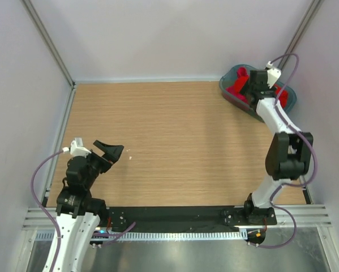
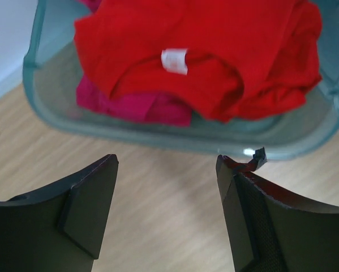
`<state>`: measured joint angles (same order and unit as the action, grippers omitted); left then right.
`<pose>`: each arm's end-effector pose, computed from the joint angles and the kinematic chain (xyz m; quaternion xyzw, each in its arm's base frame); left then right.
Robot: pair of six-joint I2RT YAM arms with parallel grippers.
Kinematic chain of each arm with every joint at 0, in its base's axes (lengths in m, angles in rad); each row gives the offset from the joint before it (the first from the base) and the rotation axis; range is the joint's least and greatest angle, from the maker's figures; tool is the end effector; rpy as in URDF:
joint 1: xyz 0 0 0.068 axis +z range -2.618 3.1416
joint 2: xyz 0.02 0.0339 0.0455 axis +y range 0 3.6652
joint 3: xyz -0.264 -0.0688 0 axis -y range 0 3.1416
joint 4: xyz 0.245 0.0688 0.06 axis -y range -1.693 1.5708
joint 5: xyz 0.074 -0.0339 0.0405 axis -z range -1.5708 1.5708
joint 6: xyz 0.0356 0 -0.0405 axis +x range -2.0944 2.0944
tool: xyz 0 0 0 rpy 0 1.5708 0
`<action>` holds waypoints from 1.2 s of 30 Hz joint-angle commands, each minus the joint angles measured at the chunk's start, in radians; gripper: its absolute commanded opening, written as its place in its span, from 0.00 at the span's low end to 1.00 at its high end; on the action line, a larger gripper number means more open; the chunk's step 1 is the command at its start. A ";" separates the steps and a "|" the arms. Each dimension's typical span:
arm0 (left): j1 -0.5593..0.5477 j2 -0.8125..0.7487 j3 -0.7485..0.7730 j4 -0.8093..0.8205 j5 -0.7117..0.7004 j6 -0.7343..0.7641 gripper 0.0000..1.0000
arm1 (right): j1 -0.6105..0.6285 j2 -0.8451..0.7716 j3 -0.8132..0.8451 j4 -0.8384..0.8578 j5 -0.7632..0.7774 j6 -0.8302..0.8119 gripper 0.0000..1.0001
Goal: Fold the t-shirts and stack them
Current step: Grab the tshirt from the pile, then move the tshirt to the center of the board
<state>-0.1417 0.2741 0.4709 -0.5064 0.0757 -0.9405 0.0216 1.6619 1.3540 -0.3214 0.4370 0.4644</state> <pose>0.0973 -0.0166 0.2583 -0.2933 0.7523 -0.3297 0.4893 0.3818 -0.0068 0.2968 0.2870 0.8272 -0.0810 0.4762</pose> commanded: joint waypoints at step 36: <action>0.005 0.379 0.393 -0.167 0.251 0.238 0.77 | 0.312 0.021 0.919 -0.395 -0.027 -0.142 0.01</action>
<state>-0.1417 0.6678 0.8230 -0.6609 0.2474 -0.6804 0.1925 1.8263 2.2013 -0.5903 0.4477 0.2947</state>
